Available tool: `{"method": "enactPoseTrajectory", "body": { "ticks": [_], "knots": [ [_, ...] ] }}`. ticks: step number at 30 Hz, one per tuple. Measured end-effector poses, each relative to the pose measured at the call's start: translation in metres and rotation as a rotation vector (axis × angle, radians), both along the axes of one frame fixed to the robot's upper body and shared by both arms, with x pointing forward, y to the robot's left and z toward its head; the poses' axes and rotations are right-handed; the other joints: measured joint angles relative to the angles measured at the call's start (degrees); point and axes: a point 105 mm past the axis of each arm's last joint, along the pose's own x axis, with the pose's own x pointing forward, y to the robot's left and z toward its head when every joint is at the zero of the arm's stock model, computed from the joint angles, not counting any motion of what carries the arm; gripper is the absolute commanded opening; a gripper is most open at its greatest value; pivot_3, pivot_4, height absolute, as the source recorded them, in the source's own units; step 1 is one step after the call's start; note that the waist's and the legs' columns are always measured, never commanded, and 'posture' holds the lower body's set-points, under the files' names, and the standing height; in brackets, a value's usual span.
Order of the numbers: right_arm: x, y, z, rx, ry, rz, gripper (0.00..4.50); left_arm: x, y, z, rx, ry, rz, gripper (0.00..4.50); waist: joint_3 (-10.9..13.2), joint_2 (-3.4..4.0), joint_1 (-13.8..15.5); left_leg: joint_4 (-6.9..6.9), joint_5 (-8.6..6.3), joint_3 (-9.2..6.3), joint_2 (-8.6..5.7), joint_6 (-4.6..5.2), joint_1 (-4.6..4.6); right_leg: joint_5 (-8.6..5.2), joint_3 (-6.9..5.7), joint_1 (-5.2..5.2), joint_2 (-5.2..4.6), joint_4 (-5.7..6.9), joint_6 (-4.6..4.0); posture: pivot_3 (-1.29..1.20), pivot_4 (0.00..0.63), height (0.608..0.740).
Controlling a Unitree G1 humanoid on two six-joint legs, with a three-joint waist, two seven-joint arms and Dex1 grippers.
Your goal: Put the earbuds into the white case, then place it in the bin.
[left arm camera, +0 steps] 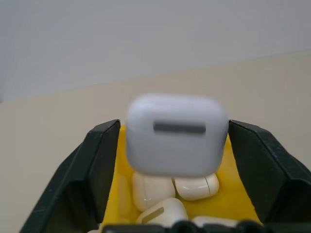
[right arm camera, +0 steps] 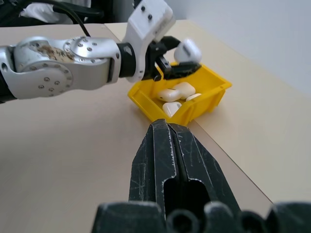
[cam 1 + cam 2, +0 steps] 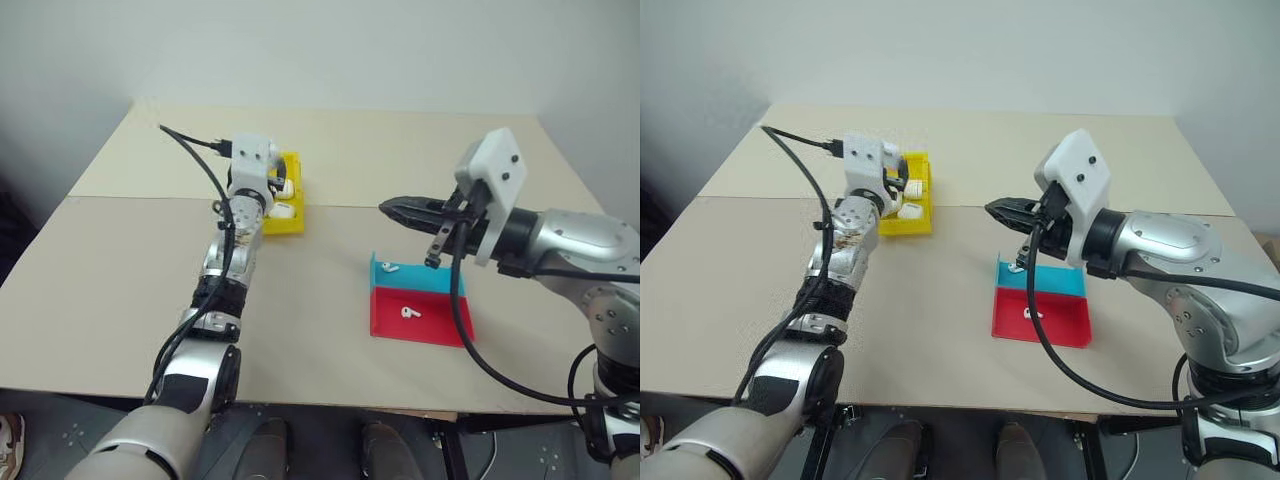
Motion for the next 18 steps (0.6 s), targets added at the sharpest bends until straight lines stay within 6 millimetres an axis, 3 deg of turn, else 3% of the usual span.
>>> {"method": "enactPoseTrajectory", "body": {
  "ticks": [5, 10, 12, 14, 18],
  "knots": [
    [-0.002, -0.001, 0.002, 0.024, 0.001, 0.005, 0.00, 0.000, 0.005, 0.001, -0.046, -0.023, -0.047, 4.48, 0.00, 0.00, -0.28, 0.01, 0.00, 0.01, 0.03, 0.00, 0.02, 0.00, 0.00, 0.00, 0.00, 0.05, 0.00, 0.00, 0.150, 0.740],
    [-0.003, 0.001, 0.003, 0.096, -0.029, 0.007, 0.00, -0.033, 0.029, 0.020, -0.059, -0.134, -0.192, 4.48, -0.01, 0.01, -1.36, -0.09, 0.00, -0.20, 0.10, -0.01, 0.07, 0.01, 0.05, -0.01, 0.01, 0.33, -0.03, 0.00, 0.150, 0.740],
    [-0.002, -0.003, -0.010, 0.108, -0.052, -0.034, 0.00, -0.058, 0.040, 0.016, -0.002, -0.113, -0.266, 4.48, -0.01, 0.02, -1.64, -0.12, 0.00, -0.21, 0.13, -0.01, 0.06, 0.01, 0.05, -0.03, 0.03, 0.36, -0.04, 0.00, 0.150, 0.740],
    [0.001, -0.012, -0.036, 0.079, -0.027, -0.093, 0.00, -0.092, 0.051, 0.010, 0.070, -0.054, -0.360, 4.48, -0.01, 0.02, -1.73, -0.13, 0.00, -0.20, 0.15, -0.01, 0.06, 0.01, 0.07, -0.03, 0.02, 0.35, -0.04, 0.00, 0.150, 0.740],
    [-0.003, -0.030, -0.080, 0.032, 0.046, -0.157, 0.00, -0.157, 0.057, 0.011, 0.139, 0.041, -0.532, 4.48, -0.01, 0.02, -1.40, -0.07, 0.01, -0.19, 0.23, -0.03, 0.23, -0.01, 0.07, 0.14, -0.09, 0.11, -0.04, 0.00, 0.150, 0.740]
  ]
}}
